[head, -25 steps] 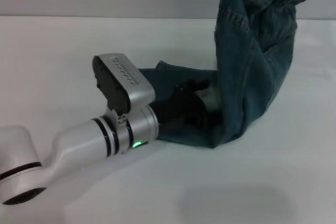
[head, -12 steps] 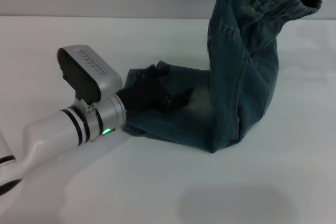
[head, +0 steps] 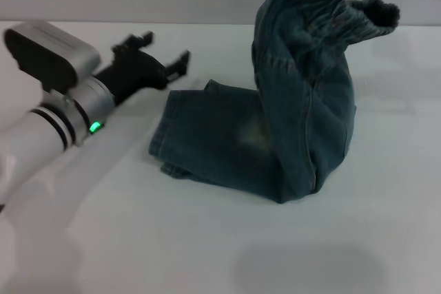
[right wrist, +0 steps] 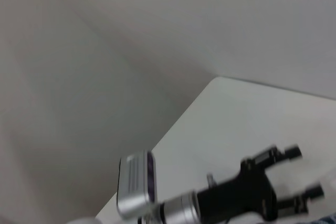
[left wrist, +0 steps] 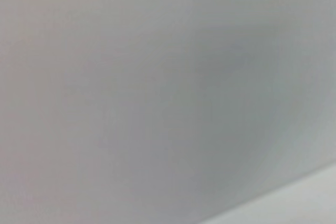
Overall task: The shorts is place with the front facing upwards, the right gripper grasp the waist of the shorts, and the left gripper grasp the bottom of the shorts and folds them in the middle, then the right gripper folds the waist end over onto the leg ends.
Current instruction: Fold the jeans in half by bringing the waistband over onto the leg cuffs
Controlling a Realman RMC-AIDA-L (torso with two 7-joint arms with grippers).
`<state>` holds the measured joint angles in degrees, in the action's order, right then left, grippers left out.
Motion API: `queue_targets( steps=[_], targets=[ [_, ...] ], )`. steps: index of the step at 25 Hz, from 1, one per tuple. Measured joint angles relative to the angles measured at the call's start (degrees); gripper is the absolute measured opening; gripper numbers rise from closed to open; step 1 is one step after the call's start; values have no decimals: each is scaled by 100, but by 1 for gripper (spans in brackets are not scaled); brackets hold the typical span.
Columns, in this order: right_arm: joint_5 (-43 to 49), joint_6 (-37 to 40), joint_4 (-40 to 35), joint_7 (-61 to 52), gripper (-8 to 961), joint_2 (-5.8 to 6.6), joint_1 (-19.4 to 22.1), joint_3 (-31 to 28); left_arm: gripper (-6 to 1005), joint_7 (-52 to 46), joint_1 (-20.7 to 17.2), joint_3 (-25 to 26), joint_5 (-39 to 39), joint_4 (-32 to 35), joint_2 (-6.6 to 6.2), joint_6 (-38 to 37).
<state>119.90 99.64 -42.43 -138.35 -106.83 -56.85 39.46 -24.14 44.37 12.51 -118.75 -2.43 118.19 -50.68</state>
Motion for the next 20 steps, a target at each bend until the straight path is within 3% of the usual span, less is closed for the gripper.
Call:
queue_targets(
  steps=[3,6,20],
  targets=[
    [0,-42,114,141,88,-88,-37,69,832,0,-2,394,2,134,-21,-58],
    [13,-139,255,296,92,-177,-77,150,832,0,-51,476,1,152,-25,-169],
    [61,-897,576,505,112,-347,-342,1115,831,364,-147,699,1,19,0,-214]
  ],
)
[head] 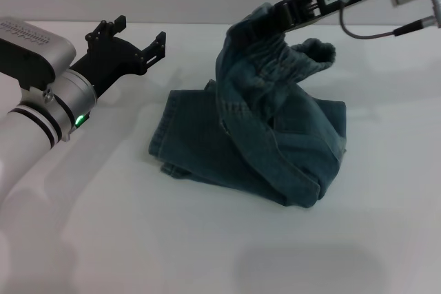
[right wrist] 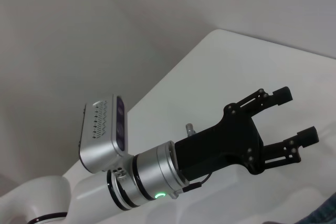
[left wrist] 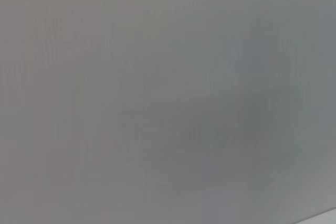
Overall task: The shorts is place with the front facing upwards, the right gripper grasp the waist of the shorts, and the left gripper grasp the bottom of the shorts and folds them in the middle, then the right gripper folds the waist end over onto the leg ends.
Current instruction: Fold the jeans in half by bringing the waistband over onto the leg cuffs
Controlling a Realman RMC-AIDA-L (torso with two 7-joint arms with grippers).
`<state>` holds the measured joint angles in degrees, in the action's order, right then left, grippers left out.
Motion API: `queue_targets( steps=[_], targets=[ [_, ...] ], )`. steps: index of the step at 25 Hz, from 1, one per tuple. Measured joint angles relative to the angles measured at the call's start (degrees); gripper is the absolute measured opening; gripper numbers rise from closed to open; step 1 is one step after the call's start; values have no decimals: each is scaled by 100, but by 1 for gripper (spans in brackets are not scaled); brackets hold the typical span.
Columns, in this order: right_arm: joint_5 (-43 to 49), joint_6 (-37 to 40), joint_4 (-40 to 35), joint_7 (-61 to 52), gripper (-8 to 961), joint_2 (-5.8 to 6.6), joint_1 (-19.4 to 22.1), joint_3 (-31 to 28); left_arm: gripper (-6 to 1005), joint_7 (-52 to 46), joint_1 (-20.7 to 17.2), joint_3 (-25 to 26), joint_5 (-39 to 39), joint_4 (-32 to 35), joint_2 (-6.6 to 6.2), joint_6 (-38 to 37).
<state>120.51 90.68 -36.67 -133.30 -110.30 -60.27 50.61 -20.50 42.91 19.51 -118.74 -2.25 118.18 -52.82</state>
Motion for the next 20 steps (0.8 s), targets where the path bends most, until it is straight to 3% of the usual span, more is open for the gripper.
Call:
queue_targets(
  steps=[4,16,20],
  targets=[
    [6,-191,80,27,117,-27,-106,70,831,3,-2,4,-13,2,2,9],
    [8,-355,112,182,574,-99,-292,129,830,19,-11,52,-7,5,11,41],
    [69,-276,178,111,621,-116,-417,462,830,231,-14,334,-4,6,12,42]
  ],
)
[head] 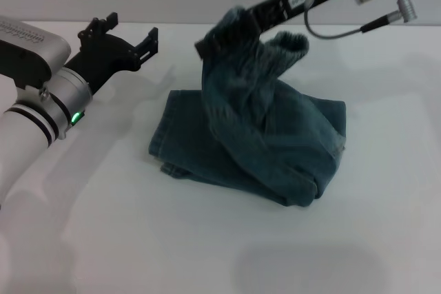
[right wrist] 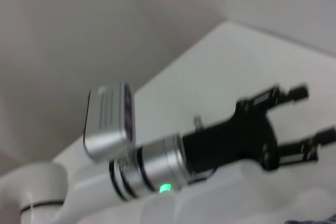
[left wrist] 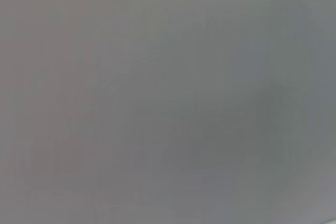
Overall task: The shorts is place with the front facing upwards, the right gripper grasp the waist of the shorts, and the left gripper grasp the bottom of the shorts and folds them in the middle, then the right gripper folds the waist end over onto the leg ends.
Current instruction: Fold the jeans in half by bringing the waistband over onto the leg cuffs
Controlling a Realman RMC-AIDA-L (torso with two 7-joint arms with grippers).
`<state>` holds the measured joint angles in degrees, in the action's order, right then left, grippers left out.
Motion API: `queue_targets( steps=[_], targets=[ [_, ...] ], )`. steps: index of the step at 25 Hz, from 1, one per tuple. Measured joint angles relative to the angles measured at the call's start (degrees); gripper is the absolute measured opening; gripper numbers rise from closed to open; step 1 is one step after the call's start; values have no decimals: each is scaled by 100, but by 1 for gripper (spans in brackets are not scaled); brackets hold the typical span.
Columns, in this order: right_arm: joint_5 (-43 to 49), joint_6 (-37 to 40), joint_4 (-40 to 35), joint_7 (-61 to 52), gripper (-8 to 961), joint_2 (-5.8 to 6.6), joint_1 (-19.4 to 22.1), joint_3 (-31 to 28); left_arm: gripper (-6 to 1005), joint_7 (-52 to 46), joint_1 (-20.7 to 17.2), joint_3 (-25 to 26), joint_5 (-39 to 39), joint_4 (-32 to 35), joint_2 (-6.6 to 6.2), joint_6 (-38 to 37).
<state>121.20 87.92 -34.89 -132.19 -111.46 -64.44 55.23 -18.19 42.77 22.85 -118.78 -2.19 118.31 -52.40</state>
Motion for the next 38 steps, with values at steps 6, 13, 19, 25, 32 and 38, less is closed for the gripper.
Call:
queue_targets(
  steps=[6,13,19,25,32,38],
  targets=[
    [647,104,-21,-51,621,-91,-181,208,829,290,-33,206,5,-128,-16,-34],
    [1174,-106,-293,163,620,-311,-230,242,827,317,-82,210,5,-184,-7,-40],
    [1183,-351,-419,559,617,-424,-204,290,825,317,-134,211,5,-228,-11,-42],
    [1175,-546,-413,996,617,-527,-269,377,822,317,-138,213,5,-229,1,-25],
    [1100,-542,-519,1175,618,-549,-296,458,819,317,-122,281,4,-216,-12,-13],
    [1070,204,-677,1036,617,-546,-240,402,817,319,-92,282,5,-191,-11,-8]
  ],
)
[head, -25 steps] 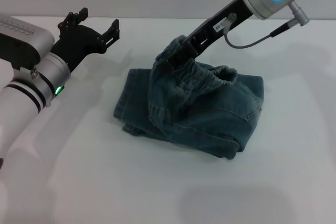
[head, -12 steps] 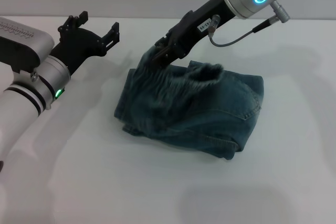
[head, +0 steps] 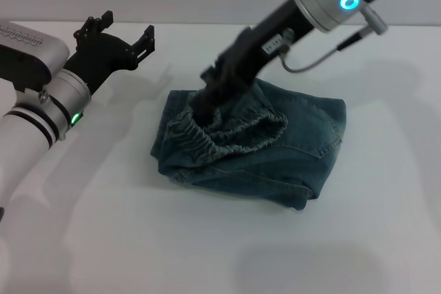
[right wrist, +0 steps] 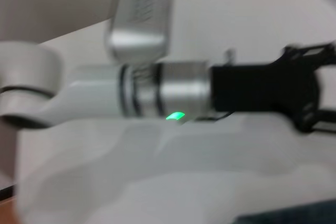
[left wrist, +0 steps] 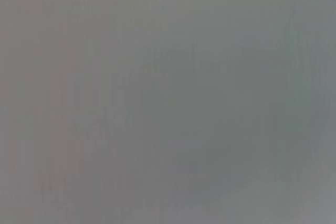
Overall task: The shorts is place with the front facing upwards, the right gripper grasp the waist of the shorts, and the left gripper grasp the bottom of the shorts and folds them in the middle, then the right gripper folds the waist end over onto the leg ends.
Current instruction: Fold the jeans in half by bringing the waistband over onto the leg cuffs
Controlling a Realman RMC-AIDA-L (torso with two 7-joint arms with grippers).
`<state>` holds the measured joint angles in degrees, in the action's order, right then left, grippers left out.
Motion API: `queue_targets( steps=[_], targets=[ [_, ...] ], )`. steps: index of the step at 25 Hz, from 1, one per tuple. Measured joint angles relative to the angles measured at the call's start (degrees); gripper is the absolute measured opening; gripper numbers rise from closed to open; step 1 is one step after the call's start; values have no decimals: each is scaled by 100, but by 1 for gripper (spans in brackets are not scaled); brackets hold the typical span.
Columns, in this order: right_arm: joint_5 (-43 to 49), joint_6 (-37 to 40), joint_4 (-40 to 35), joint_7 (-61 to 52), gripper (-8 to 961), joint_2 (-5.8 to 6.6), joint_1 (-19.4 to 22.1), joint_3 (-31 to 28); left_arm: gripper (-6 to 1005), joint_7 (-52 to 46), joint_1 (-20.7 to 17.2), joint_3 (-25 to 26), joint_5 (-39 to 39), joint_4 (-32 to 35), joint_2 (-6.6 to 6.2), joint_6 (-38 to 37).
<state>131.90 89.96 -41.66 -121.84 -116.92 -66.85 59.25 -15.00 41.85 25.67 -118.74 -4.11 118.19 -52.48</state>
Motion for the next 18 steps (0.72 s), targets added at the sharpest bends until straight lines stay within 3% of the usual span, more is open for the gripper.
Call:
queue_targets(
  steps=[8,12,18],
  targets=[
    [79,1037,-110,-248,616,78,349,29,813,4,8,86,0,12,-8,9],
    [203,1053,-84,-273,616,79,572,46,812,5,7,131,0,-22,-8,-1],
    [246,893,-22,-277,615,-22,828,54,809,6,9,136,0,-37,-5,-8]
  ],
)
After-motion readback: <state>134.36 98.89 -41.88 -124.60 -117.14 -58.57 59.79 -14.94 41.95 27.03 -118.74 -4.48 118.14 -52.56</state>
